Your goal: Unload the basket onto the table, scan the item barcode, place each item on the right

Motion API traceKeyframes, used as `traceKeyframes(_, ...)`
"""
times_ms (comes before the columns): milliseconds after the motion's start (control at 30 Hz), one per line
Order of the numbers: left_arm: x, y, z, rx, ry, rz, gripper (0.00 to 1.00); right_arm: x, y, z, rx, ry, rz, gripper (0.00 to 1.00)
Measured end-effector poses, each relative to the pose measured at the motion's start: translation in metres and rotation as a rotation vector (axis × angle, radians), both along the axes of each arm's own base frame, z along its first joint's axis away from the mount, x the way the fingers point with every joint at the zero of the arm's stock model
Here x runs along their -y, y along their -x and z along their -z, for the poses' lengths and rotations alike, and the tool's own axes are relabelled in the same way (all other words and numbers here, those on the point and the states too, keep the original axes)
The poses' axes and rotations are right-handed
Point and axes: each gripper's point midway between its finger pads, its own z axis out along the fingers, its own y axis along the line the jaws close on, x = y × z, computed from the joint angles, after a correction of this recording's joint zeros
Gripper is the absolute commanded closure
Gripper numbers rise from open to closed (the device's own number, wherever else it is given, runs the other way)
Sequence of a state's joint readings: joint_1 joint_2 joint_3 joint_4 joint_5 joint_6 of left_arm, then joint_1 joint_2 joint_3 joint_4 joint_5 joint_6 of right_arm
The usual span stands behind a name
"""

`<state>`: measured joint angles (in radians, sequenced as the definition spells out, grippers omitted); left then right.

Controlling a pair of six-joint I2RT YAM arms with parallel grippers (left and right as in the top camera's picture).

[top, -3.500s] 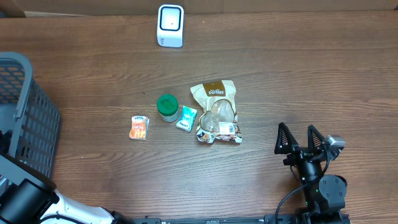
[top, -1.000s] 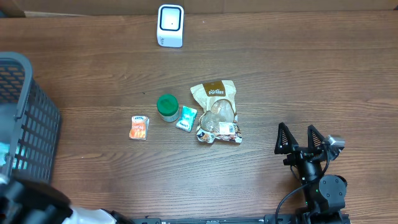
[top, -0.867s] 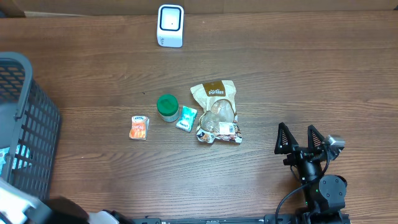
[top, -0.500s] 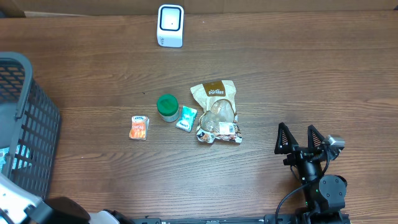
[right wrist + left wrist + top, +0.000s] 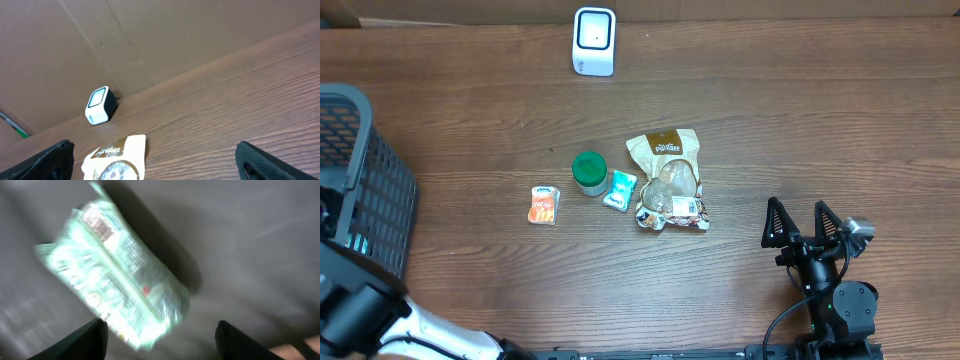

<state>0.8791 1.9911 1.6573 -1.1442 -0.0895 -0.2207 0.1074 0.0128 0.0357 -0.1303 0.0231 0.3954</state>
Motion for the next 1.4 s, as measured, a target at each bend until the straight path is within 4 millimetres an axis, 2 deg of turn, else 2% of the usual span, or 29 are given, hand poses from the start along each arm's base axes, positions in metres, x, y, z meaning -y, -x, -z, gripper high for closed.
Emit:
traceKeyframes(167, 0.0, 0.001, 0.04, -0.061, 0.064, 0.023, 0.32, 0.0, 0.0, 0.0, 0.0, 0.0, 0.0, 0.0)
traceKeyframes(233, -0.001, 0.003, 0.047, -0.083, 0.067, 0.032, 0.39, 0.0, 0.0, 0.0, 0.0, 0.0, 0.0, 0.0)
traceKeyframes(267, -0.002, 0.004, 0.047, -0.089, 0.064, 0.036, 0.45, 0.0, 0.0, 0.0, 0.0, 0.0, 0.0, 0.0)
traceKeyframes(333, -0.004, 0.007, 0.048, -0.105, 0.055, 0.041, 0.67, 0.0, 0.0, 0.0, 0.0, 0.0, -0.001, 0.0)
traceKeyframes(367, -0.005, 0.008, 0.048, -0.114, 0.048, 0.042, 0.88, 0.0, 0.0, 0.0, 0.0, 0.0, 0.0, 0.0)
traceKeyframes(400, -0.006, 0.008, 0.048, -0.117, 0.044, 0.043, 0.96, 0.0, 0.0, 0.0, 0.0, 0.0, 0.0, 0.0)
traceKeyframes(600, -0.007, 0.007, 0.045, -0.118, 0.039, 0.046, 0.96, 0.0, 0.0, 0.0, 0.0, 0.0, 0.0, 0.0)
traceKeyframes(733, -0.002, 0.01, 0.043, -0.131, 0.071, 0.048, 0.96, 0.0, 0.0, 0.0, 0.0, 0.0, 0.0, 0.0)
traceKeyframes(833, 0.009, 0.007, 0.035, -0.112, 0.127, 0.049, 0.96, 0.0, 0.0, 0.0, 0.0, 0.0, 0.0, 0.0)
traceKeyframes(900, 0.01, -0.001, 0.026, -0.067, 0.143, 0.05, 0.96, 0.0, 0.0, 0.0, 0.0, 0.0, -0.001, 0.0)
traceKeyframes(967, 0.008, -0.013, 0.007, 0.002, 0.124, 0.053, 0.96, 0.0, 0.0, 0.0, 0.0, 0.0, 0.0, 0.0)
traceKeyframes(1033, 0.003, -0.025, -0.025, 0.087, 0.072, 0.061, 0.96, 0.0, 0.0, 0.0, 0.0, 0.0, 0.0, 0.0)
traceKeyframes(1100, -0.001, -0.034, -0.068, 0.181, -0.008, 0.067, 0.96, 0.0, 0.0, 0.0, 0.0, 0.0, 0.0, 0.0)
traceKeyframes(1167, -0.001, -0.041, -0.125, 0.299, -0.113, 0.079, 0.96, 0.0, 0.0, 0.0, 0.0, 0.0, 0.0, 0.0)
traceKeyframes(1200, 0.007, -0.044, -0.181, 0.415, -0.213, 0.101, 0.96, 0.0, 0.0, 0.0, 0.0, 0.0, 0.0, 0.0)
traceKeyframes(1233, 0.017, -0.045, -0.214, 0.489, -0.268, 0.121, 0.96, 0.0, 0.0, 0.0, 0.0, 0.0, 0.0, 0.0)
traceKeyframes(1267, 0.028, -0.045, -0.241, 0.554, -0.306, 0.142, 0.96, 0.0, 0.0, 0.0, 0.0, 0.0, 0.0, 0.0)
traceKeyframes(1333, 0.064, -0.045, -0.293, 0.69, -0.36, 0.209, 0.96, 0.0, 0.0, 0.0, 0.0, 0.0, 0.0, 0.0)
traceKeyframes(1400, 0.104, -0.045, -0.325, 0.787, -0.375, 0.293, 0.96, 0.0, 0.0, 0.0, 0.0, 0.0, 0.0, 0.0)
